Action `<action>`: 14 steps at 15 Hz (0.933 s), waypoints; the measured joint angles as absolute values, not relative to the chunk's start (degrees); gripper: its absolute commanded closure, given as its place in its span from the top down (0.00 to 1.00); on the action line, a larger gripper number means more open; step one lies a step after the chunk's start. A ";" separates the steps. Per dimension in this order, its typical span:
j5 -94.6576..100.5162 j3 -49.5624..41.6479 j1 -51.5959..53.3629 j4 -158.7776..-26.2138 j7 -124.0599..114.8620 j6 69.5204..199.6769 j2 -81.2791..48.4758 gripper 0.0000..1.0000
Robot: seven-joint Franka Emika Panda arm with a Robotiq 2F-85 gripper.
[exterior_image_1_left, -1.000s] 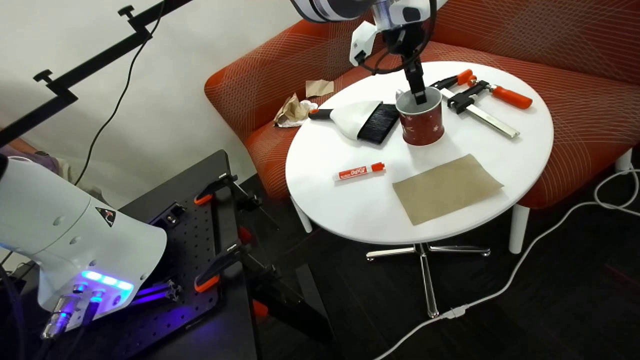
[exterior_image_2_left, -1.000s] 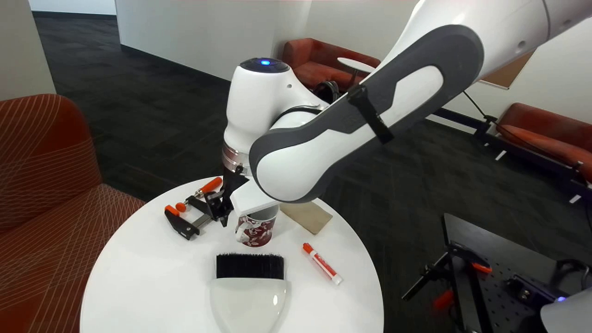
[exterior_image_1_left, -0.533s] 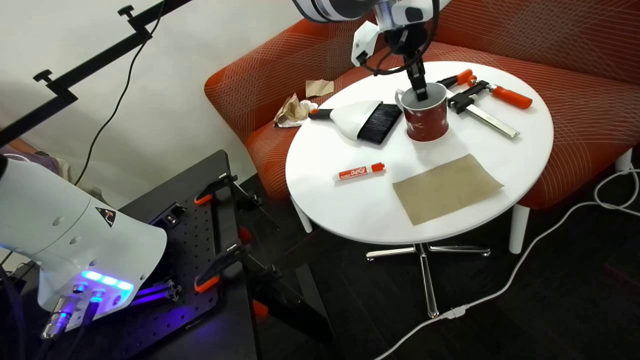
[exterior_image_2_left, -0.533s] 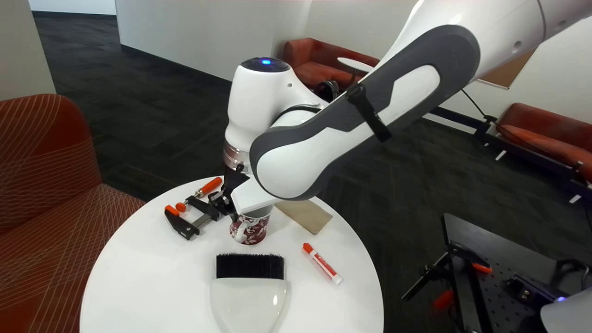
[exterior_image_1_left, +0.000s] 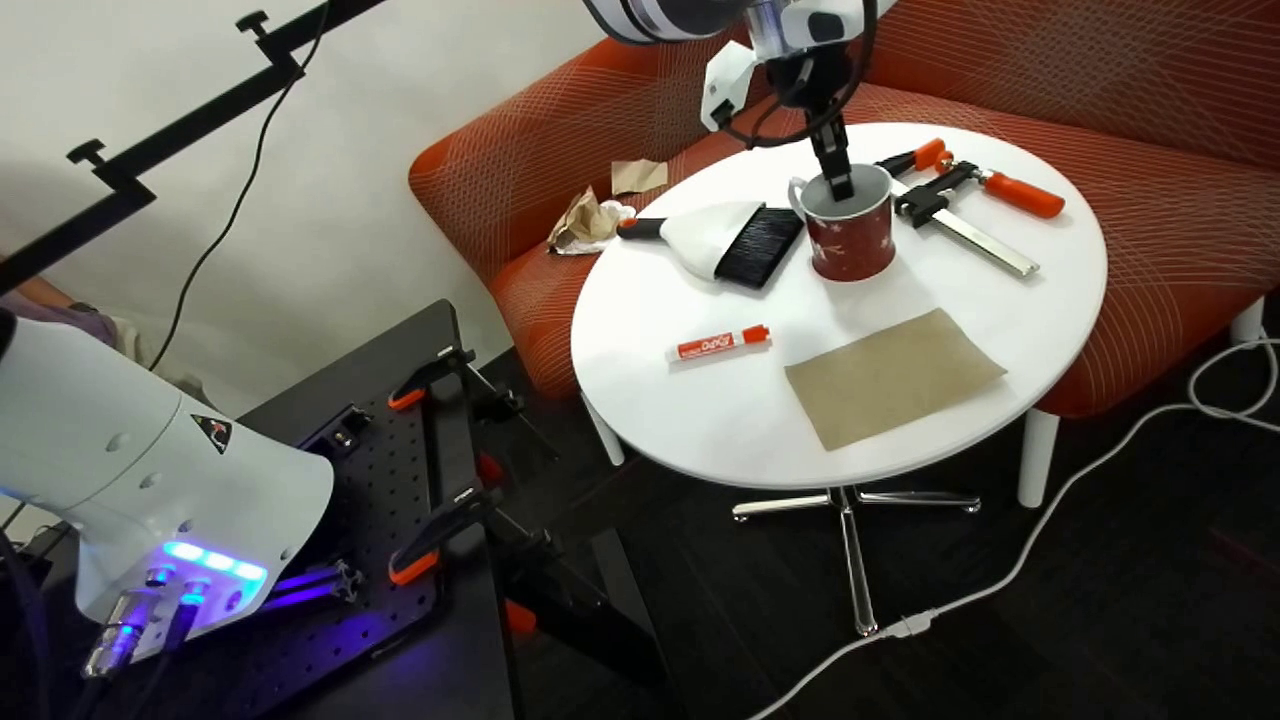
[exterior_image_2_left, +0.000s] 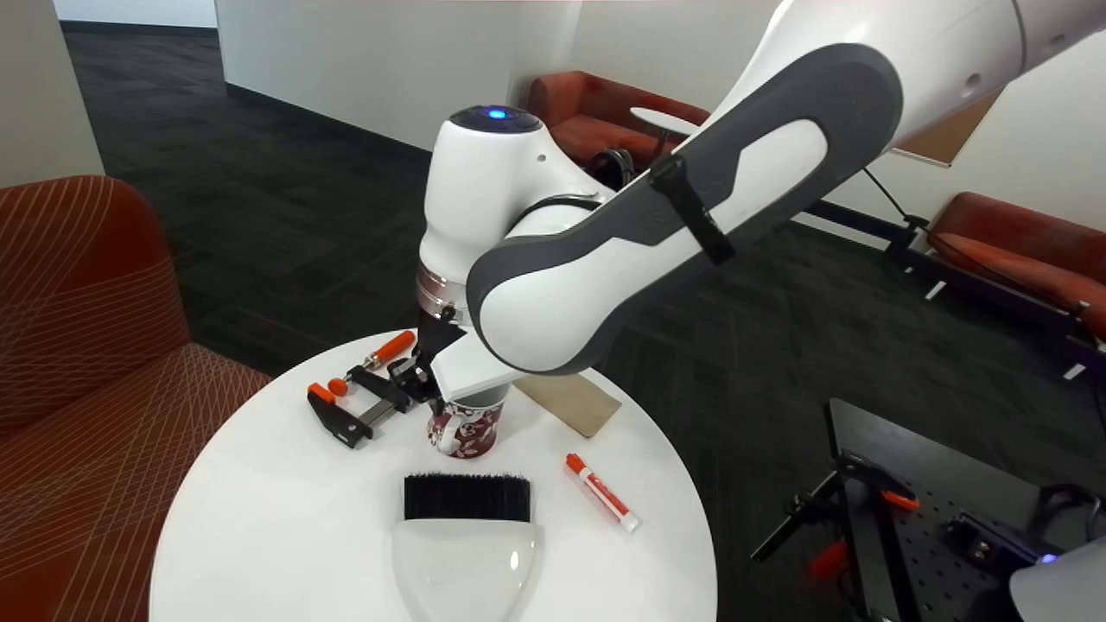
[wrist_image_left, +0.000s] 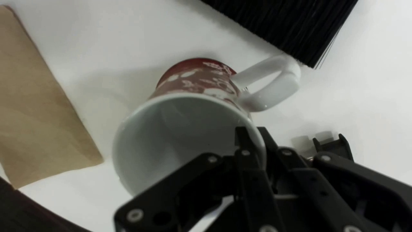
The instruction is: Place the red marker inside the maroon mug, take the marker out of the mug then move the mug to the left
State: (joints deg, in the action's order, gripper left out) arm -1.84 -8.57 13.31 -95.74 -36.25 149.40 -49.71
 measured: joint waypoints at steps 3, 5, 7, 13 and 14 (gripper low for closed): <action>-1.23 -8.73 13.86 -97.84 -36.24 149.55 -47.73 0.02; -0.71 -8.92 14.31 -100.62 -36.24 149.71 -45.15 0.02; -0.19 -8.99 14.53 -104.00 -36.20 149.95 -42.00 0.02; 1.75 -8.63 14.89 -117.57 -34.60 151.90 -30.64 0.02; 2.06 -8.37 14.94 -120.32 -33.95 152.59 -28.68 0.02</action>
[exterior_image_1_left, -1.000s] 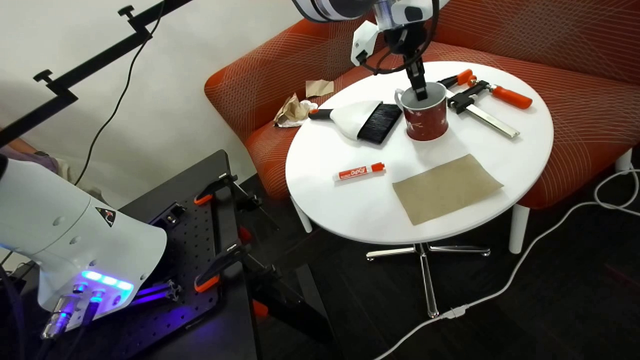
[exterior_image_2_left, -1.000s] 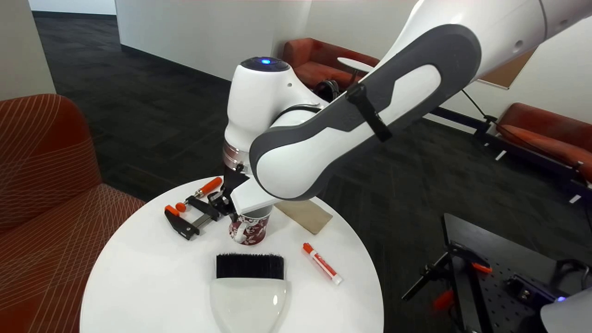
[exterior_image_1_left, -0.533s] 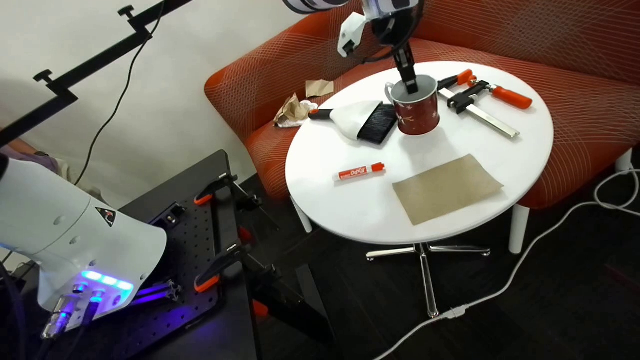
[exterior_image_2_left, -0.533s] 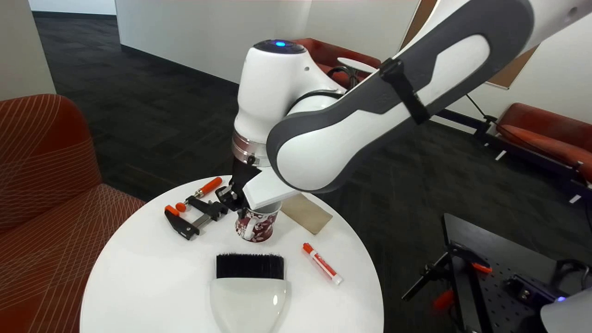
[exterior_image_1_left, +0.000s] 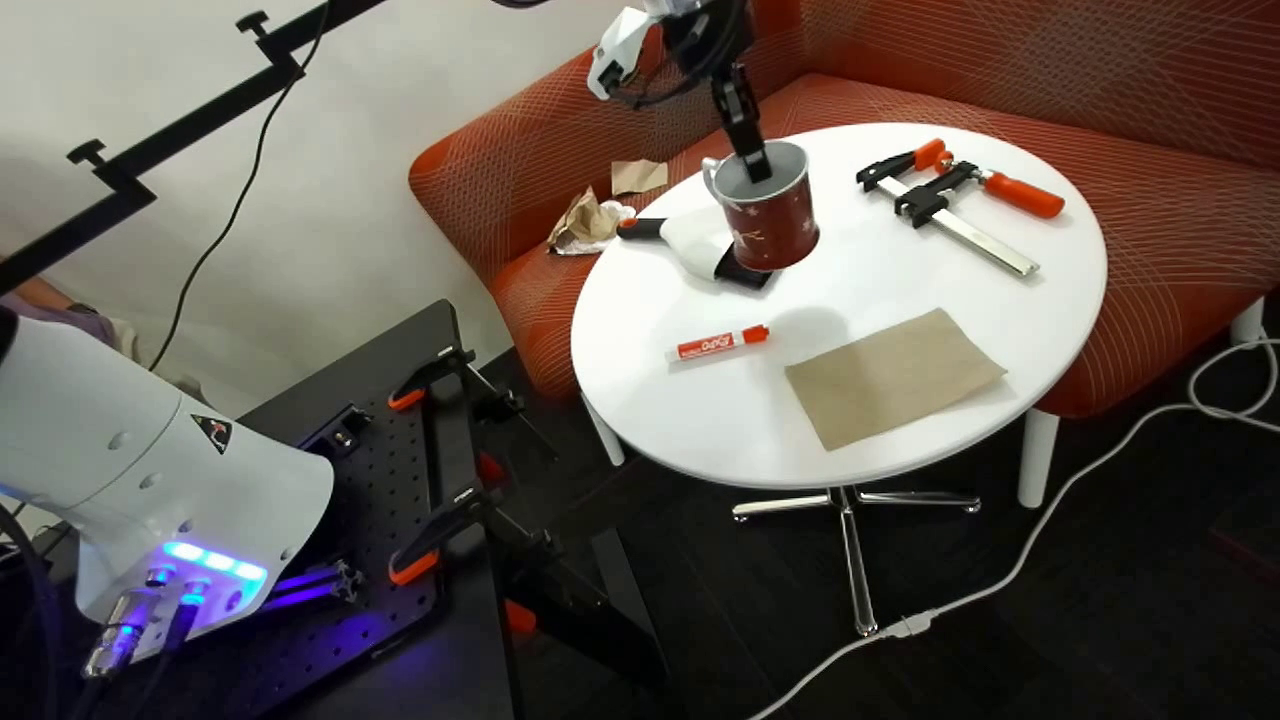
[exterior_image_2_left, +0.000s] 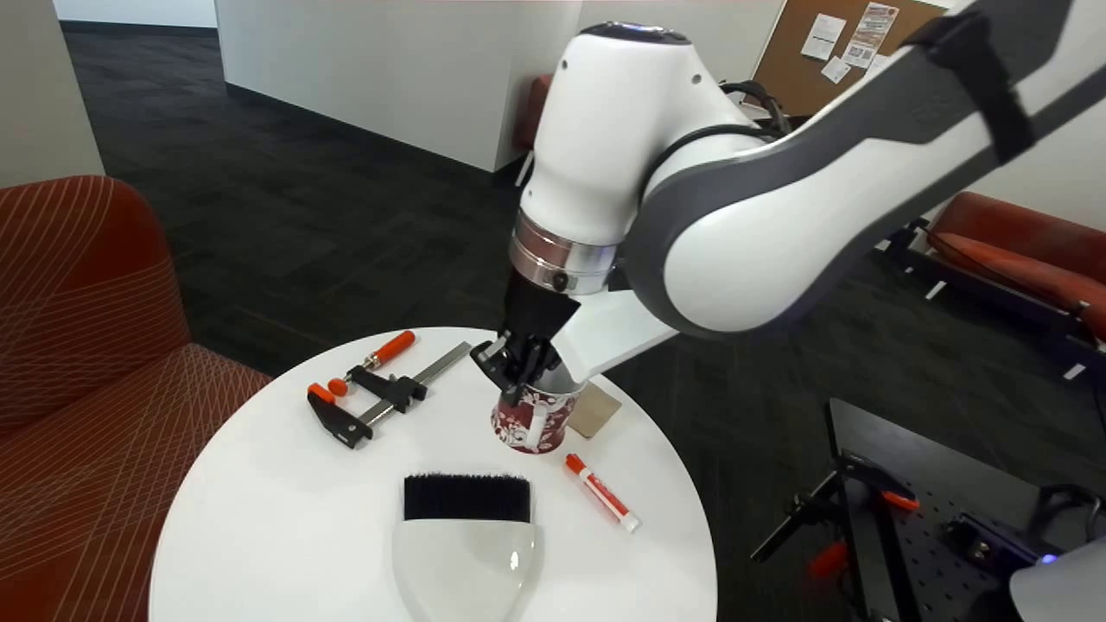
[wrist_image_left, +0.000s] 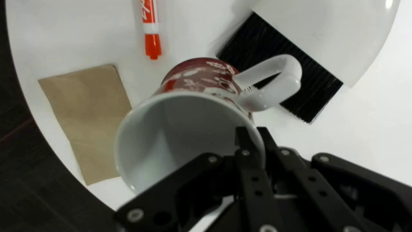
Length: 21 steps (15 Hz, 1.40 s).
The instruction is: Place the red marker inside the maroon mug, take the marker out of the mug then move the mug to the left
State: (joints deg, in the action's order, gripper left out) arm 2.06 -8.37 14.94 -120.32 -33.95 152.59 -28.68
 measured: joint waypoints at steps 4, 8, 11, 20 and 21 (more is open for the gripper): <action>2.46 -6.47 15.24 -130.84 -31.70 155.11 -21.79 0.02; 2.35 -2.86 15.20 -138.50 -28.34 155.97 -17.11 0.02; 1.69 0.42 14.88 -142.13 -25.16 155.98 -15.32 0.02; 0.27 5.35 14.03 -144.62 -16.84 157.67 -15.56 0.02; 0.22 5.47 13.87 -144.51 -16.03 157.67 -15.95 0.02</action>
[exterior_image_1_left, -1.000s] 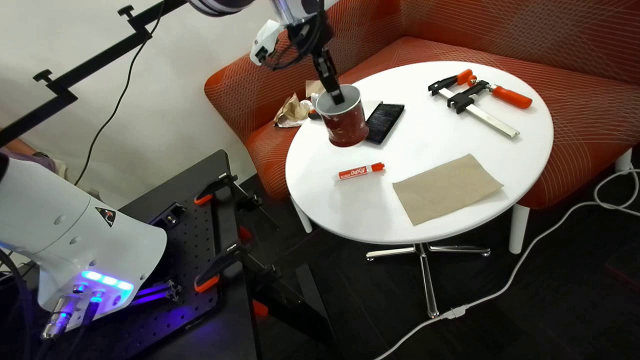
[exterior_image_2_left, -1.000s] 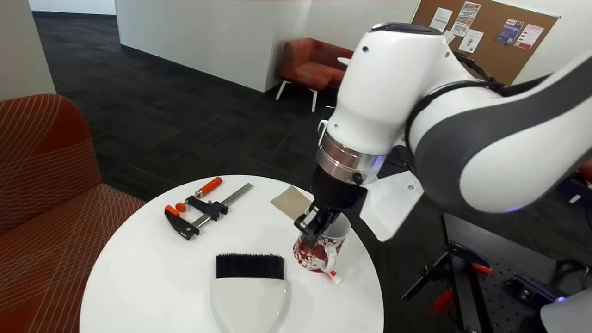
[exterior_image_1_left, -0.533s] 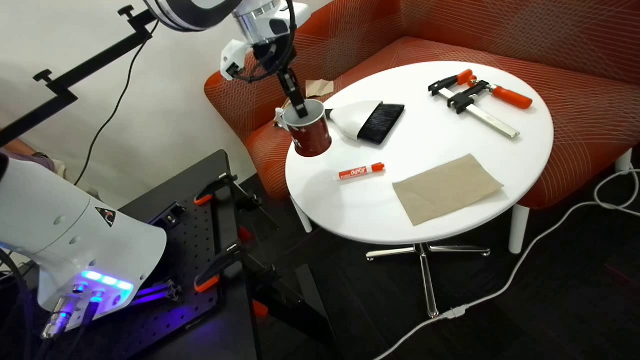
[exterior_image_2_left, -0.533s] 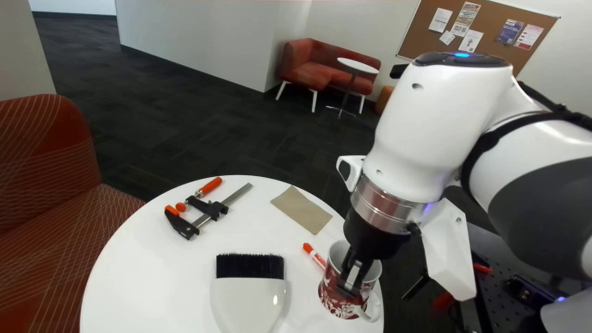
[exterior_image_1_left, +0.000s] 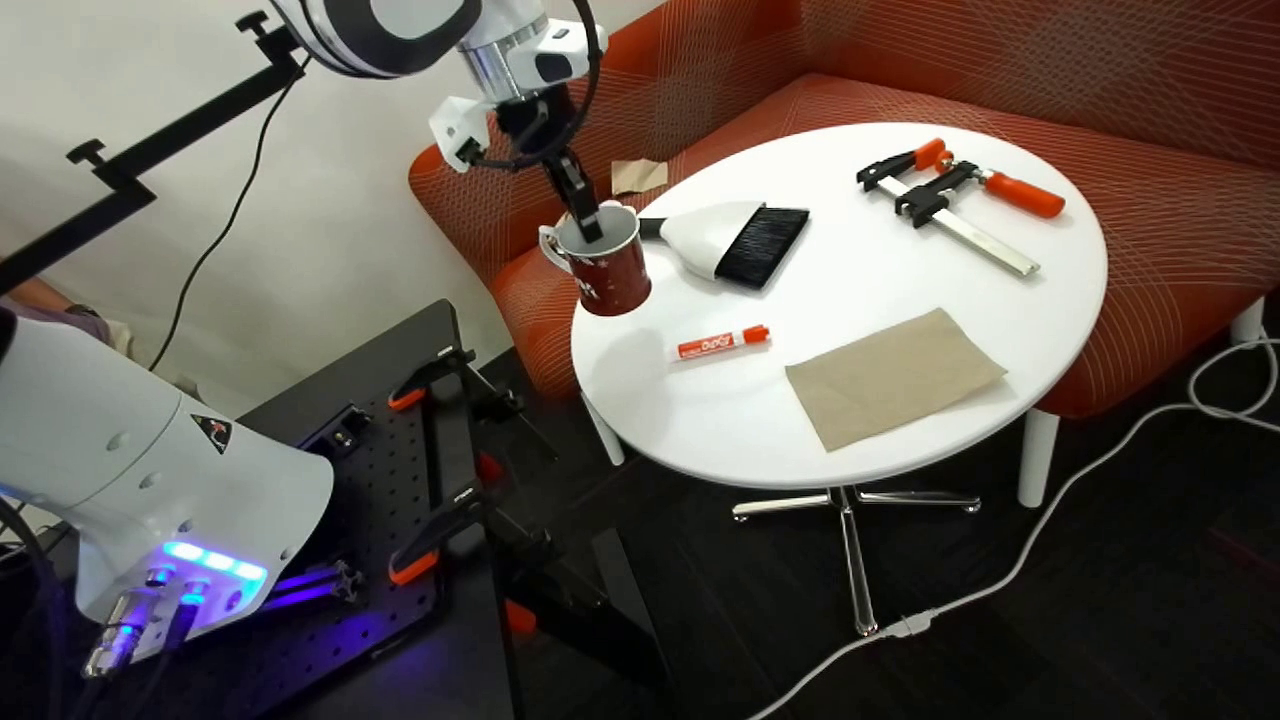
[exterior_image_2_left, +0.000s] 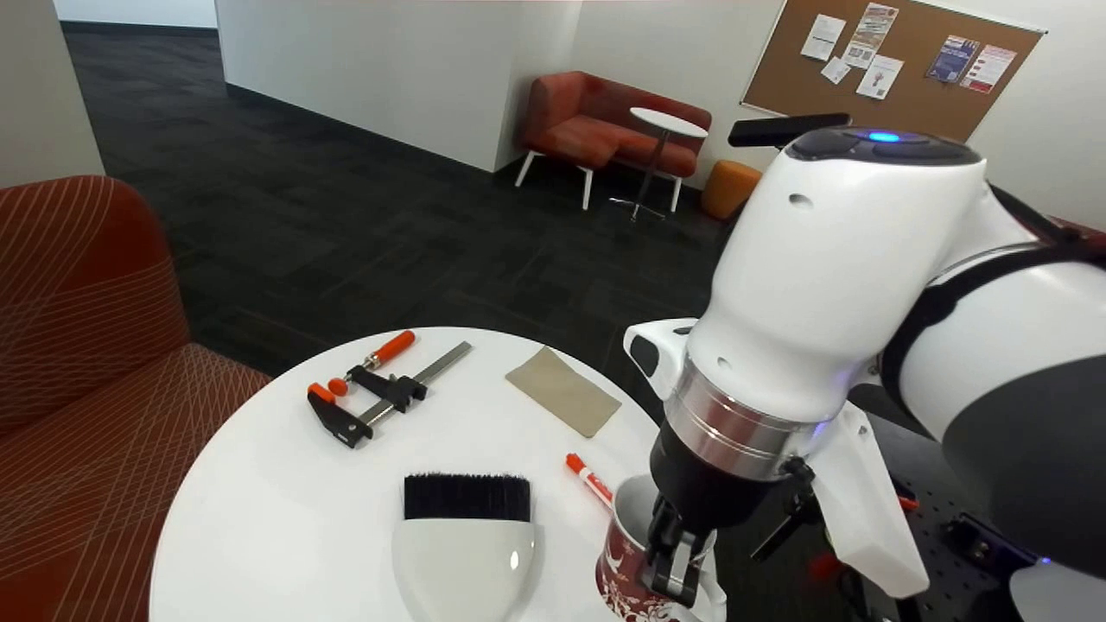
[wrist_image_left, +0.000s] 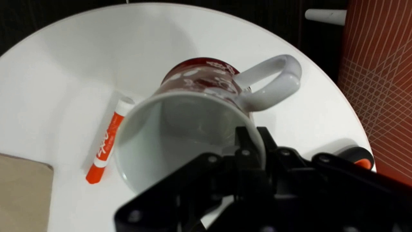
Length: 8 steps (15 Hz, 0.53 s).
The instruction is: Place the red marker inside the maroon mug, take the marker out of the mug then move the mug to the left
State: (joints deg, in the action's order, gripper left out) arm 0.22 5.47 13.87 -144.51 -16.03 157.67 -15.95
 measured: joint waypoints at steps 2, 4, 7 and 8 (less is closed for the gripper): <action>0.21 5.47 13.61 -144.04 -14.91 157.67 -17.00 0.02; 0.25 5.46 13.31 -143.18 -14.58 157.78 -18.33 0.02; 0.42 5.42 13.23 -141.73 -14.51 158.95 -20.53 0.02; 0.62 5.41 13.24 -141.26 -14.51 159.51 -21.26 0.02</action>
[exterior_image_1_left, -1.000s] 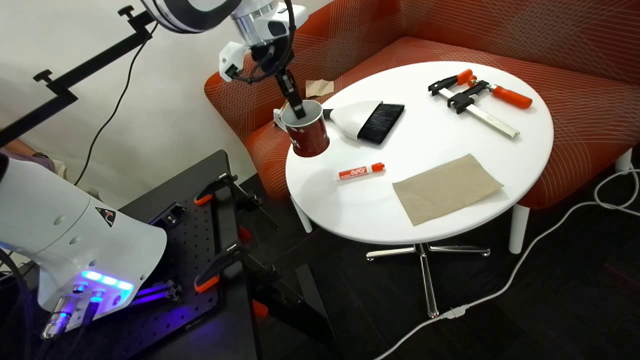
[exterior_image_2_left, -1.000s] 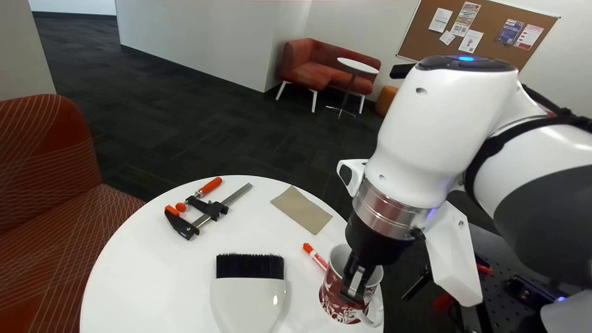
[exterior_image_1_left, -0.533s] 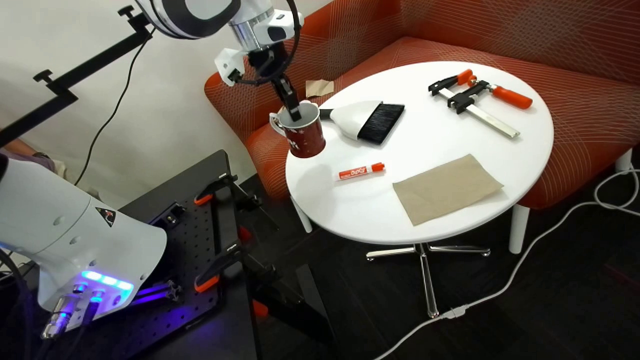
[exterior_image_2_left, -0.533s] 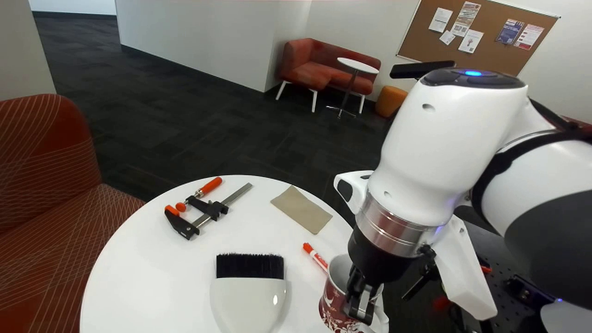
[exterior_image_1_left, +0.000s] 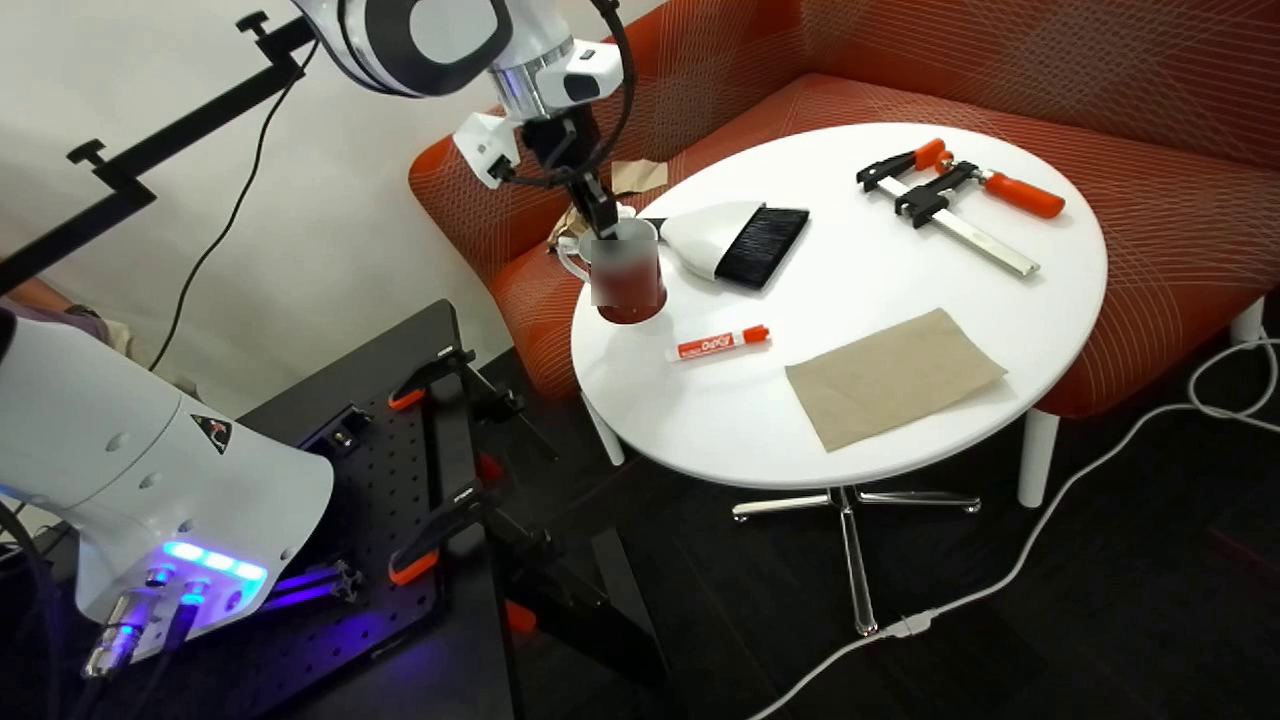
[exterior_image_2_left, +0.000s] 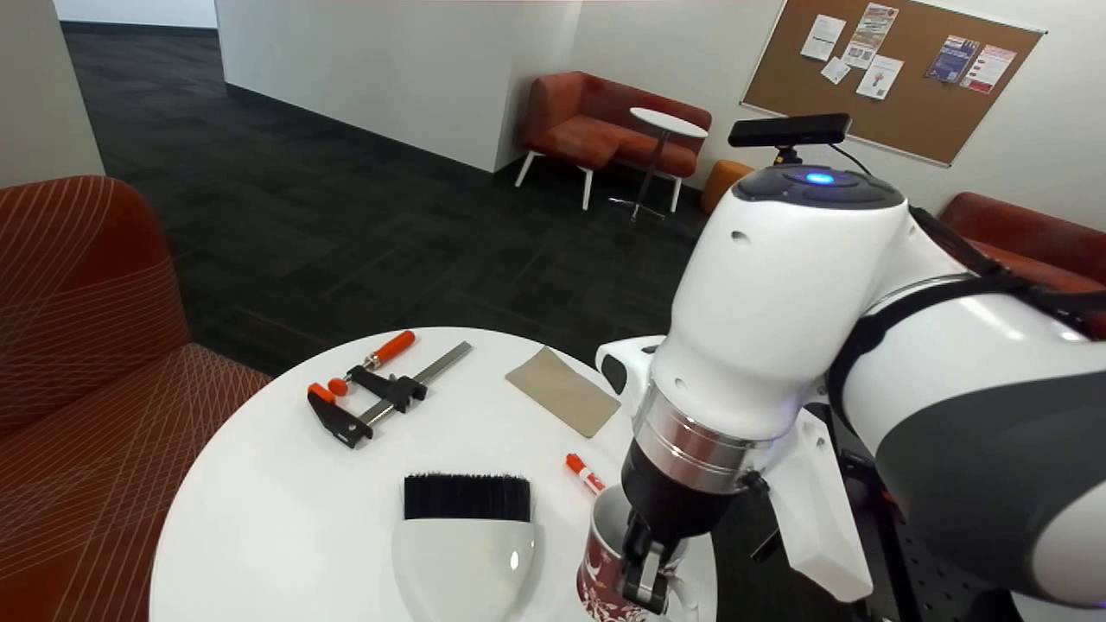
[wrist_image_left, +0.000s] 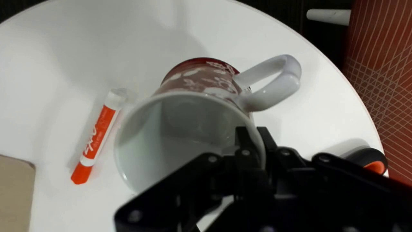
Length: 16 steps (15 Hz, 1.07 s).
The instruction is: Place the red marker inside the maroon mug, take the marker out of the mug then move the mug to the left
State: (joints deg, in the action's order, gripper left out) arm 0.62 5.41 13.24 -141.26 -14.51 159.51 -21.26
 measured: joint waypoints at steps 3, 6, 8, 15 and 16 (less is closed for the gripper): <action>1.72 4.92 13.60 -139.72 -14.51 160.72 -23.34 0.02; 3.37 3.11 15.10 -138.29 -14.83 161.94 -25.12 0.02; 4.12 1.75 16.43 -137.30 -14.88 162.12 -26.09 0.02; 4.20 1.08 18.12 -135.29 -14.87 162.12 -28.24 0.02; 4.20 1.08 18.16 -135.19 -14.88 162.12 -28.38 0.02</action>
State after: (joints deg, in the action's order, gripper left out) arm 4.20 1.08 18.16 -135.19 -14.88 162.12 -28.38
